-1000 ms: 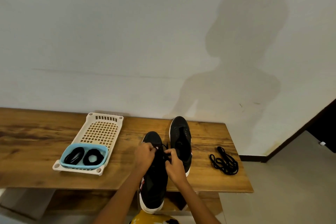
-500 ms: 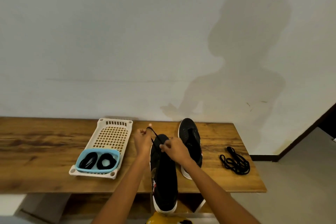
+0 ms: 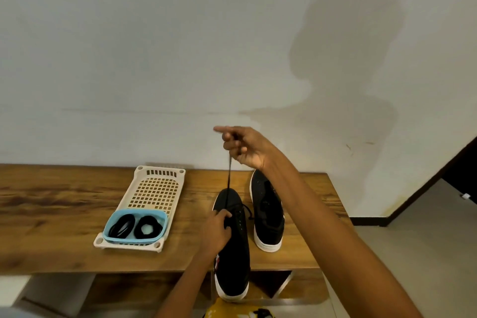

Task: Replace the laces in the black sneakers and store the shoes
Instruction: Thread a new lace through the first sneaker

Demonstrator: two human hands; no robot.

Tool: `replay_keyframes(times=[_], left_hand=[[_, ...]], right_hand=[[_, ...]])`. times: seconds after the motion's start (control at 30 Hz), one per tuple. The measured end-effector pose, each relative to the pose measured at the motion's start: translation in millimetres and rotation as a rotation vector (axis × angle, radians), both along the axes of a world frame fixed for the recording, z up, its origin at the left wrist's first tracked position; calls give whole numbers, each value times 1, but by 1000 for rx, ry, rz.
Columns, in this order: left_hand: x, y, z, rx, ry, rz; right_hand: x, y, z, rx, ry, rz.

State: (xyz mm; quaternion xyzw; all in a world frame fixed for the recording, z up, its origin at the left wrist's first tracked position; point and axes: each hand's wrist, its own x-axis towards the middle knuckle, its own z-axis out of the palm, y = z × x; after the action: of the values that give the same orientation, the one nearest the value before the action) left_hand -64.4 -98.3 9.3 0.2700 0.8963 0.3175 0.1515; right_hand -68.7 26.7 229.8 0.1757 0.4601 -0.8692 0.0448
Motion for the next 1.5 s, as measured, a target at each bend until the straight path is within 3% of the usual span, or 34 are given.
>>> replay_keyframes(times=[0.17, 0.27, 0.33, 0.37, 0.47, 0.53, 0.63, 0.7, 0.8, 0.9, 0.93, 1.07, 1.3, 1.37, 1.43, 1.5], left_hand=[[-3, 9, 0, 6, 48, 104], [-13, 5, -5, 125, -126, 253], [-22, -2, -8, 228, -314, 346], [-27, -7, -10, 283, -409, 369], [-33, -15, -12, 376, -546, 358], [-33, -15, -14, 390, -558, 341], [-30, -10, -15, 413, -552, 338], [-28, -11, -14, 430, -532, 347], [-27, -11, -15, 425, -496, 344], [-27, -9, -16, 399, -393, 318], [-27, -8, -17, 394, -361, 299], [-21, -8, -21, 337, -239, 301], [-5, -7, -11, 36, 154, 234], [-6, -8, 6, -42, 262, 180], [-8, -7, 33, -65, 269, 166], [-14, -1, 63, -44, 146, 145]], right_hand=[[-11, 6, -36, 256, -129, -189], [-3, 10, -82, 310, -241, -220], [5, 12, -110, 460, -383, -203], [10, 13, -124, 619, -464, -152], [30, 15, -156, 1389, -608, 172], [40, 4, -167, 1748, -506, 202], [44, -21, -178, 1974, -149, 199], [42, -32, -188, 2065, -131, 295], [41, -36, -202, 2053, -241, 392], [37, -33, -205, 1936, -127, 404], [38, -29, -201, 1797, -103, 316], [43, -3, -162, 805, -157, -179], [34, 30, -107, 13, 102, -474], [33, 28, -105, 128, 79, -460], [36, 21, -115, 464, -5, -354], [45, 14, -130, 804, -44, -224]])
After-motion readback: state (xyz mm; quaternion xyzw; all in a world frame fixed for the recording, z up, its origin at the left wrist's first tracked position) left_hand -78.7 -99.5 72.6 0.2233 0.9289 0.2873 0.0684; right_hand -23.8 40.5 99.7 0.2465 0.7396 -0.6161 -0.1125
